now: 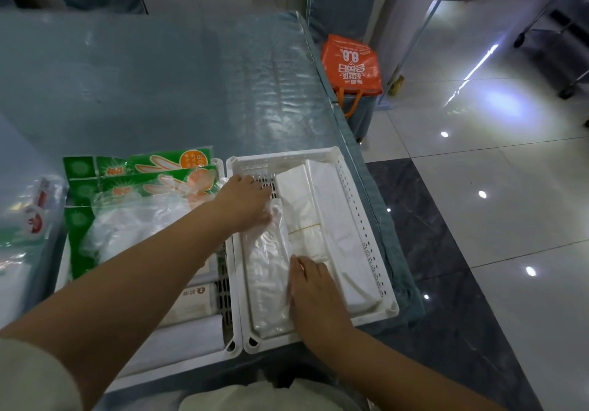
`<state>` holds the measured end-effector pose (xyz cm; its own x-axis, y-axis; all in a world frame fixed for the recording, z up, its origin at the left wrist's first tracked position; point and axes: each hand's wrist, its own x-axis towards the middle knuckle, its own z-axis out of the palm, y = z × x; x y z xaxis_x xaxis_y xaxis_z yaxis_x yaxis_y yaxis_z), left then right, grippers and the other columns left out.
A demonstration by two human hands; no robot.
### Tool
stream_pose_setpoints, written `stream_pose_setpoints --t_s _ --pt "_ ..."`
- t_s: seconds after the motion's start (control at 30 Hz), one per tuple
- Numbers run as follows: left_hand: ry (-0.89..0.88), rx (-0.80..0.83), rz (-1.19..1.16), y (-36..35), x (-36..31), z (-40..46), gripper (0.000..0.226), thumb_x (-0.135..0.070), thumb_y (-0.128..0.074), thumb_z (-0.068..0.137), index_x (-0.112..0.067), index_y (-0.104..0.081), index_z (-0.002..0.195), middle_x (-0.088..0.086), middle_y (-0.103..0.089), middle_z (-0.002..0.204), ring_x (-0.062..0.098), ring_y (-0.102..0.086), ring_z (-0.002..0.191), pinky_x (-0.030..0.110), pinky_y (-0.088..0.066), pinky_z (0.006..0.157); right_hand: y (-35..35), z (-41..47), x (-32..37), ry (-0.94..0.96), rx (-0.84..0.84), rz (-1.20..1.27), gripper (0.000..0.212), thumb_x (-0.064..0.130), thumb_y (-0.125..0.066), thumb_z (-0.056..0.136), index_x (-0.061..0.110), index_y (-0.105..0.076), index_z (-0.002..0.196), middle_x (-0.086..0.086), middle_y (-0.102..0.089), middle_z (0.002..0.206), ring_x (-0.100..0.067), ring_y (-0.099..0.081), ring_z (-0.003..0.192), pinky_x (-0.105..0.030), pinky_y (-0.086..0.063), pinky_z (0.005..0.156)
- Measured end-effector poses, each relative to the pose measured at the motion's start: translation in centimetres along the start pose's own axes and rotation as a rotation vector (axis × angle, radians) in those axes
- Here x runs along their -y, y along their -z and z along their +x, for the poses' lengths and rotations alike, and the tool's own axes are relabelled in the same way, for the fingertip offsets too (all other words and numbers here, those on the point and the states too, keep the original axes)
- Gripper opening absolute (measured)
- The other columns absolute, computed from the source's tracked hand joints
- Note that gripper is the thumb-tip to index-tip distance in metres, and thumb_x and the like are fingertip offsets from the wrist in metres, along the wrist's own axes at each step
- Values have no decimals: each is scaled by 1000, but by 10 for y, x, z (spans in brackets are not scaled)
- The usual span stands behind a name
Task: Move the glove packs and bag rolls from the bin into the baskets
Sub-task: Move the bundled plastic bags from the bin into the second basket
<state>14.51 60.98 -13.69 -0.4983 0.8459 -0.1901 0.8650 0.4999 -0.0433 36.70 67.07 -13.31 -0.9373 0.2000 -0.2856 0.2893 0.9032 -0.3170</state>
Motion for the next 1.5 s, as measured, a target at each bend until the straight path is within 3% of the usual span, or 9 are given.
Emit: stream_pose_setpoints --t_s 0.1,0.23,0.33,0.43,0.6,0.87,1.0,1.27,1.5 --pt "20 59 -89 -1 -7 -5 44 -33 -43 88 -17 -44 129 11 -62 121 28 -56 107 39 -40 94 7 -2 -3 75 -4 6 61 12 -53 91 10 -23 144 -8 -38 143 -21 -37 127 -32 -31 109" --pt "44 -84 -100 -3 -29 -18 56 -28 -49 89 -14 -31 140 11 -48 137 29 -45 123 43 -30 104 24 6 -24 76 -291 -88 47 22 -67 82 13 -54 126 -6 -59 126 -24 -54 114 -36 -43 95" --pt "-142 -203 -186 -5 -60 -32 52 -23 -57 85 -19 -42 134 7 -52 134 25 -47 121 40 -30 105 31 13 -47 -96 -254 -95 53 36 -52 91 22 -34 139 0 -39 143 -19 -36 126 -32 -29 107" --pt "-272 -146 -171 -16 -84 -44 45 -28 -50 87 -20 -47 131 4 -51 136 23 -44 123 40 -22 108 28 17 -58 -90 -213 -136 55 40 -50 91 21 -31 140 -1 -40 140 -18 -39 122 -31 -32 104" --pt "-191 -147 -179 -16 -85 -59 44 -30 -46 91 -22 -44 134 3 -45 142 22 -31 135 41 -9 113 30 25 -56 -99 -284 -69 45 36 -56 89 20 -45 129 -1 -49 130 -17 -45 115 -31 -38 100" --pt "288 -364 -285 4 -22 -141 33 -16 -61 80 -20 -64 112 2 -65 114 25 -57 107 37 -36 97 46 51 0 175 -396 76 31 11 -63 82 11 -62 114 -7 -63 114 -24 -55 103 -35 -44 90" --pt "479 -260 -303 -5 18 -181 38 -22 -53 87 -24 -54 125 2 -54 130 22 -47 118 35 -31 98 47 66 38 282 -359 95 38 8 -60 81 8 -58 119 -9 -59 118 -27 -52 106 -37 -42 92" --pt "369 -58 -196 -26 34 -205 49 -33 -39 93 -30 -30 141 1 -24 154 21 -25 137 39 -16 110 56 136 101 315 -323 -51 70 6 -56 82 12 -25 144 -10 -27 151 -29 -25 135 -39 -25 108" --pt "375 111 -233 -33 48 -220 52 -35 -39 92 -26 -26 141 5 -20 155 23 -19 139 42 -12 111 20 136 115 420 -332 -271 25 23 -43 90 18 -65 99 -4 -65 103 -27 -53 92 -37 -33 78"
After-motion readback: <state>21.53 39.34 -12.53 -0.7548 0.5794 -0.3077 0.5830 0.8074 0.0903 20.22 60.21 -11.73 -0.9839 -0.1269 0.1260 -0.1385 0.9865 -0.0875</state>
